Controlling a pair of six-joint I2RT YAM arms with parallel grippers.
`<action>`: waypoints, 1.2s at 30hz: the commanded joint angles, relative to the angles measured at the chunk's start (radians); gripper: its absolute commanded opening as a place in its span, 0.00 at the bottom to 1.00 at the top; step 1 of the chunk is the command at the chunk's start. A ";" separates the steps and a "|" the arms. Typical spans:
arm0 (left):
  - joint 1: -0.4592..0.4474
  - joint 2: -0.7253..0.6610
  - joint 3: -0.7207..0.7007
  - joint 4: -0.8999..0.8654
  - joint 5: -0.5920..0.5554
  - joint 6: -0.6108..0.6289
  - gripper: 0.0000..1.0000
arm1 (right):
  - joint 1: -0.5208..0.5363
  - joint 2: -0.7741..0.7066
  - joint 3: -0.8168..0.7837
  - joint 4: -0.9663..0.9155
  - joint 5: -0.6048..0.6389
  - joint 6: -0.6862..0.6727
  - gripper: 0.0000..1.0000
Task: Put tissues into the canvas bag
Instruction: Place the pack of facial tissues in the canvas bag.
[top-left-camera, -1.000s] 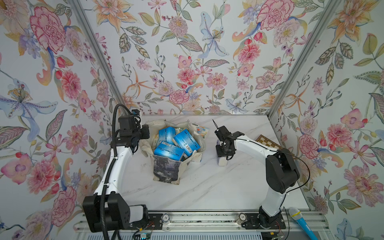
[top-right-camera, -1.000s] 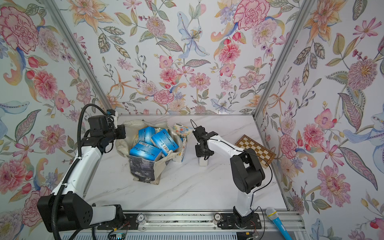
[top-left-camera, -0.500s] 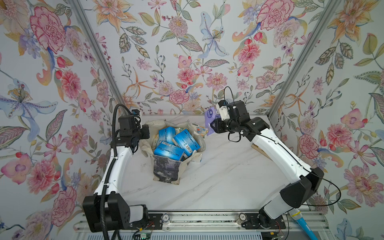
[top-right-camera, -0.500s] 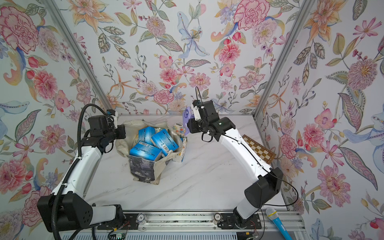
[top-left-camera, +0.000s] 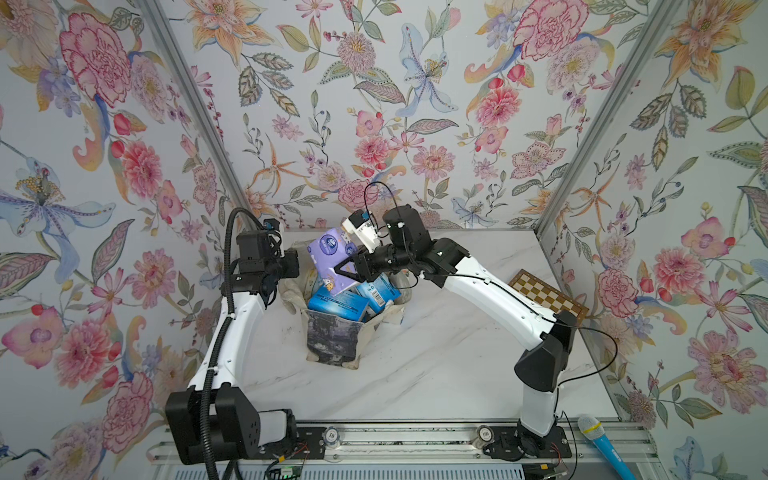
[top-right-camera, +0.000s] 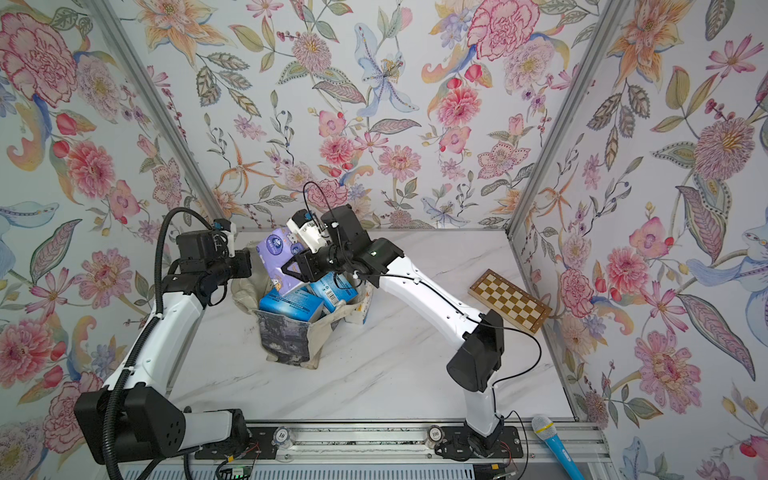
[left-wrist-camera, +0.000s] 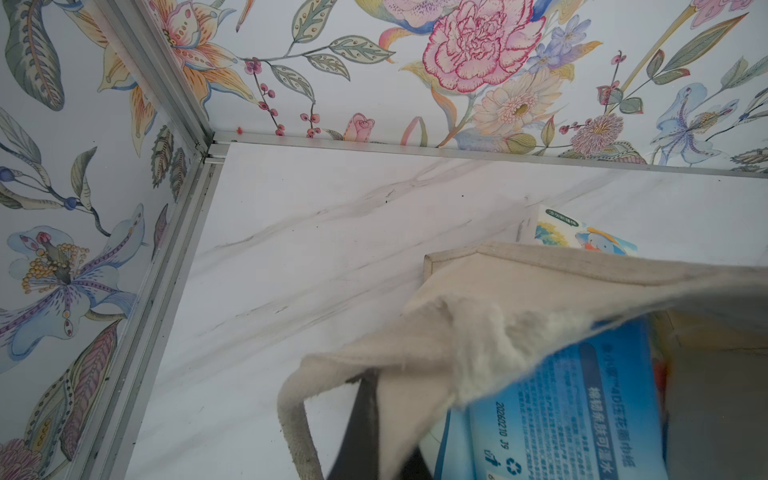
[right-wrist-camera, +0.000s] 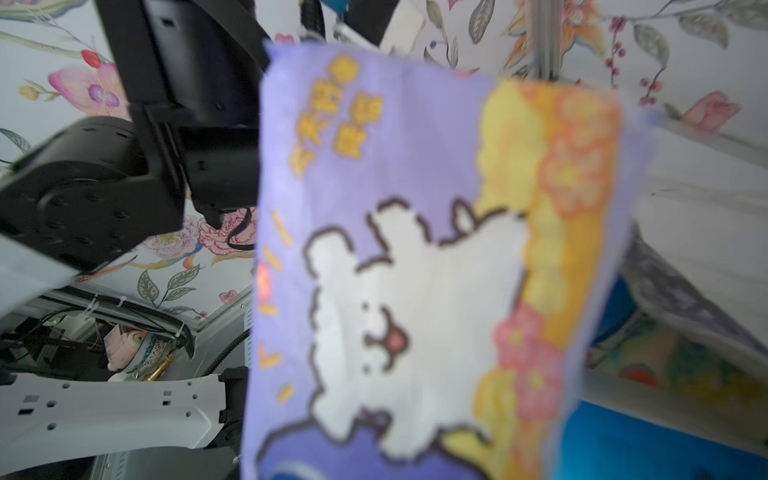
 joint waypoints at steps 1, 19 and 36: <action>0.019 -0.017 0.028 0.052 0.007 -0.013 0.04 | 0.013 0.054 0.096 -0.044 -0.053 0.029 0.44; 0.018 -0.011 0.063 0.083 0.047 -0.039 0.04 | 0.052 0.345 0.405 -0.451 0.202 -0.023 0.41; -0.012 0.022 0.075 0.165 0.126 -0.116 0.03 | 0.115 0.453 0.548 -0.526 0.296 -0.092 0.42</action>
